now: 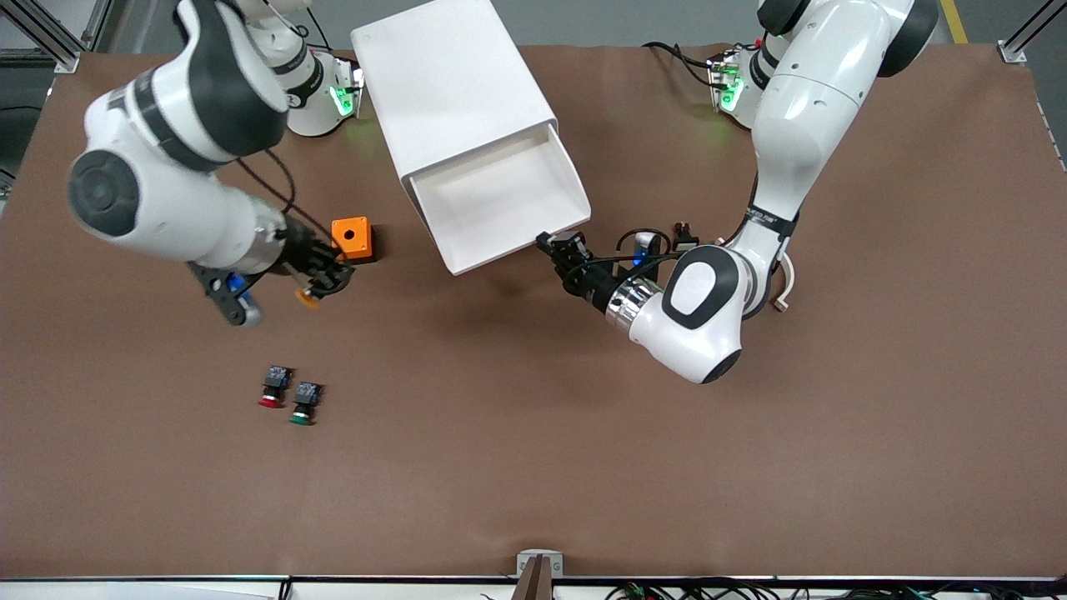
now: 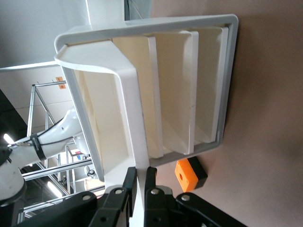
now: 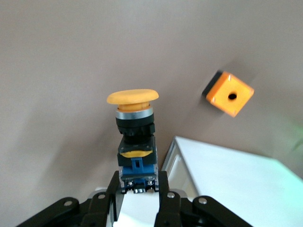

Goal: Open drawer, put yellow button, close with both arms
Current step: 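Pull the drawer open with the left gripper while the right lifts button, then lower the yellow button into the open drawer and open the right gripper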

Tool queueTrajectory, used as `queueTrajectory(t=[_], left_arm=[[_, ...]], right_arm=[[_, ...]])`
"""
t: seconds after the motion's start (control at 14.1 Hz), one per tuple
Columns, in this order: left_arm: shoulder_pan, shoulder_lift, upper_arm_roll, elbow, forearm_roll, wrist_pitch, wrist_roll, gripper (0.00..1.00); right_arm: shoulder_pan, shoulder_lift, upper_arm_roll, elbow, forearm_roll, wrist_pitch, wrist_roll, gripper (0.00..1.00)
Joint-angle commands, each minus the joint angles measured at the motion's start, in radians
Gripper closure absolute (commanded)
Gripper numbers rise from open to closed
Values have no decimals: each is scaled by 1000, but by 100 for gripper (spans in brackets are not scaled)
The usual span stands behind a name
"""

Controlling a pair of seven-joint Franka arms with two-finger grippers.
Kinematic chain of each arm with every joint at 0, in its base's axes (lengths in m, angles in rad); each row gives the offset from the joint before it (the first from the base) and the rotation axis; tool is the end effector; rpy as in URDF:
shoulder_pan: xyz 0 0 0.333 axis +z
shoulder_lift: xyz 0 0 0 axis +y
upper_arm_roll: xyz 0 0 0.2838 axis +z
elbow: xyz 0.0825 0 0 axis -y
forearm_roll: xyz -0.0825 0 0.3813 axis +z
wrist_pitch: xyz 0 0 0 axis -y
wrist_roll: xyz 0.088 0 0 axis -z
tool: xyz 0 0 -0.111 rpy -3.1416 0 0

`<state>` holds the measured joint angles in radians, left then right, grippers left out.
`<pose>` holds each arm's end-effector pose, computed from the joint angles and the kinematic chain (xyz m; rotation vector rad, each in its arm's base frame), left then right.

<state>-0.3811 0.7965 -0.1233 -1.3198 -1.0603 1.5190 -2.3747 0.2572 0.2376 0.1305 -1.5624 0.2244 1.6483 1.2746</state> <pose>0.5504 -0.3977 0.2660 -1.0582 -2.0362 1.5827 0.5562 0.2454 0.4645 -2.7311 1.3575 0.4414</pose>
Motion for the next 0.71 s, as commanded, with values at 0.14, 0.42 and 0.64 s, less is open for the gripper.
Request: queueTrajectory(t=[0.14, 0.42, 0.64], left_arm=[[13, 3, -3, 40, -6, 1, 6, 1], [16, -2, 68, 53, 11, -2, 185, 1], [16, -17, 73, 62, 95, -2, 203, 1]], right_arm=[[173, -15, -12, -31, 18, 114, 329, 98], [292, -9, -14, -82, 12, 255, 535, 98], [361, 12, -14, -109, 4, 341, 644, 98]])
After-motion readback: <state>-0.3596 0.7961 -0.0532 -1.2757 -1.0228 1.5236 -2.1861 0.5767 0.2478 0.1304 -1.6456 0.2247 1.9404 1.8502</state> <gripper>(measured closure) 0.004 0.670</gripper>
